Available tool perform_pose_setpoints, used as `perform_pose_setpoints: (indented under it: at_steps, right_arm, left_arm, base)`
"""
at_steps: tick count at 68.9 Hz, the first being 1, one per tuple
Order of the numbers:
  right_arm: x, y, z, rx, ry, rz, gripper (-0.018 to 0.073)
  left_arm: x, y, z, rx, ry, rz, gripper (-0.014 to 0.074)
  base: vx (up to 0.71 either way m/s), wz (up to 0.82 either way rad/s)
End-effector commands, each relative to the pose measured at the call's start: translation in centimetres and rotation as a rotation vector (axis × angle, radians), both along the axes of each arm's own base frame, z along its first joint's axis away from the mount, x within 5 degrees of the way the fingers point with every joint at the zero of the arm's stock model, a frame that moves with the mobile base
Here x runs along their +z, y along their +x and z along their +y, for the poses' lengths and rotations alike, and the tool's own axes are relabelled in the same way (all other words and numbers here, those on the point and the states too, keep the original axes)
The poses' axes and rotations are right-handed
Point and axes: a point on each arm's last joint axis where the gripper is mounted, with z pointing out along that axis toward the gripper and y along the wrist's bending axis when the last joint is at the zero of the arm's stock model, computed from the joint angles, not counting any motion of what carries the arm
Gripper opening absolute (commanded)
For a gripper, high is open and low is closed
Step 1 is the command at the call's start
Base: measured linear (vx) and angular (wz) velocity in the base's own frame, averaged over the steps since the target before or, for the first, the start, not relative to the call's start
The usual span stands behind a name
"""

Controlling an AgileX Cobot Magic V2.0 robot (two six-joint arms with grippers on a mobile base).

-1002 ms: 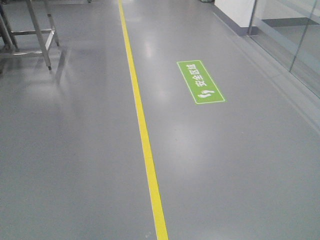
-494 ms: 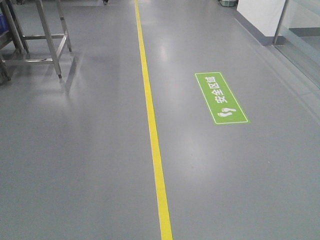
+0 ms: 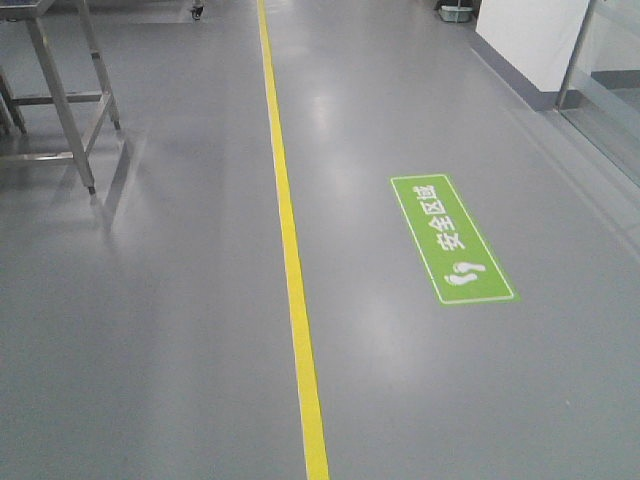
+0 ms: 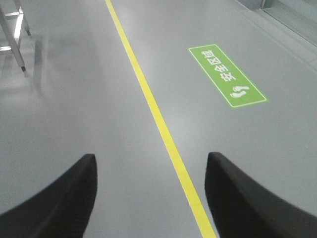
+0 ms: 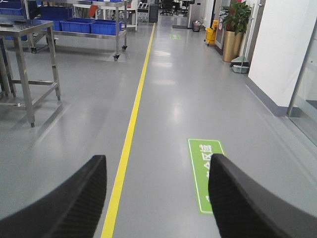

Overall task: Move and align brake pads A on conveyor
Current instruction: 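Drive along the yellow floor line past the green floor sign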

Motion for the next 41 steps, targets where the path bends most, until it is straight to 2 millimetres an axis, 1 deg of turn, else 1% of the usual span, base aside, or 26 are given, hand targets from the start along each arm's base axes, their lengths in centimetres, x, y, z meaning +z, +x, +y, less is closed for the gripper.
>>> perform_pose_setpoints:
  at_steps: [1, 41]
  right_arm:
    - [1.51, 0.02, -0.06, -0.009, 0.0, -0.097, 0.0429]
    - [1.51, 0.02, -0.06, -0.009, 0.0, -0.097, 0.0429]
  left_arm:
    - [1.2, 0.29, -0.06, 0.0, -0.02, -0.07, 0.0443]
    - [1.2, 0.29, -0.06, 0.0, -0.02, -0.07, 0.0443]
  base:
    - [0.6, 0.02]
    - [0.6, 0.14]
